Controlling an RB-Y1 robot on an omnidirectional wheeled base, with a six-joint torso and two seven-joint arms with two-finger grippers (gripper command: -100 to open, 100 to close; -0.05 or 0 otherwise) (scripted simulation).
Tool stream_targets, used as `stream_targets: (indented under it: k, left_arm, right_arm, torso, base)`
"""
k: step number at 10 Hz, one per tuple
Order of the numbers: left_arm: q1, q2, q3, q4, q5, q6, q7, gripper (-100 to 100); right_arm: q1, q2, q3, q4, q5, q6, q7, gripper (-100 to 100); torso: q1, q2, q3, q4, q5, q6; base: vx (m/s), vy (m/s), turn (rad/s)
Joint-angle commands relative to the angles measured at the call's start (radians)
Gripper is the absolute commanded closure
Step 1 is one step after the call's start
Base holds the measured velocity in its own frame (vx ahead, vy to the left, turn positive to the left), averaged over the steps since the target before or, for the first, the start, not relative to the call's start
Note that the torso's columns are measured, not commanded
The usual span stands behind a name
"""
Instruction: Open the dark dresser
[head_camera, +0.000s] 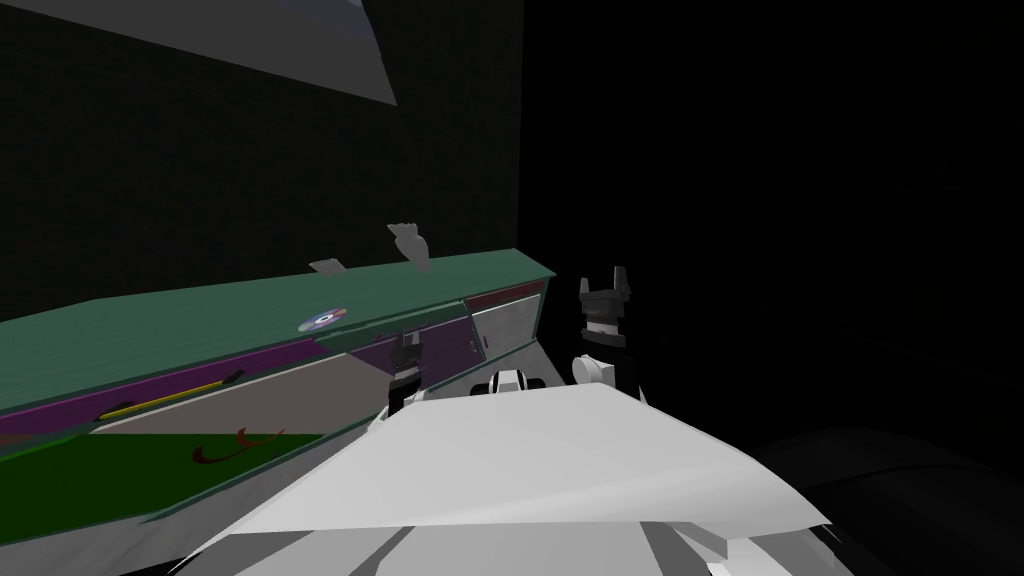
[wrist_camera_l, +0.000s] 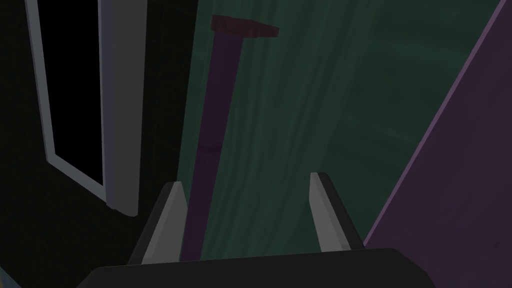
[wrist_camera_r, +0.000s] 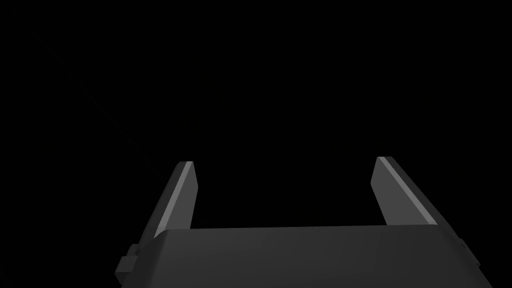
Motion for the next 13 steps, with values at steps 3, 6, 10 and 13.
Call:
stream_targets:
  k: [3, 6, 10, 13]
  left_arm:
    - [0.115, -0.045, -0.077, -0.130, 0.002, -0.004, -0.044, 100]
    - [0.200, -0.067, -0.115, -0.234, 0.002, -0.005, -0.066, 100]
    - [0.276, -0.089, -0.152, -0.313, 0.002, -0.006, -0.089, 100]
    - [0.339, -0.111, -0.189, -0.387, 0.002, -0.007, -0.111, 100]
  right_arm:
    - [0.000, 0.000, 0.000, 0.000, 0.000, 0.000, 0.000, 0]
    - [0.000, 0.000, 0.000, 0.000, 0.000, 0.000, 0.000, 0]
    - [0.000, 0.000, 0.000, 0.000, 0.000, 0.000, 0.000, 0]
    - [0.000, 0.000, 0.000, 0.000, 0.000, 0.000, 0.000, 0]
  torso:
    - [0.000, 0.001, 0.001, -0.002, 0.002, 0.001]
    - [0.000, -0.003, -0.001, -0.002, 0.003, 0.003]
    - [0.002, -0.003, -0.001, -0.003, 0.004, 0.002]
    - [0.000, -0.002, 0.000, -0.002, 0.002, 0.002]
  base:
    - [0.069, 0.041, 0.057]
    - [0.076, 0.044, 0.084]
    - [0.063, 0.036, 0.046]
    - [0.062, 0.039, 0.057]
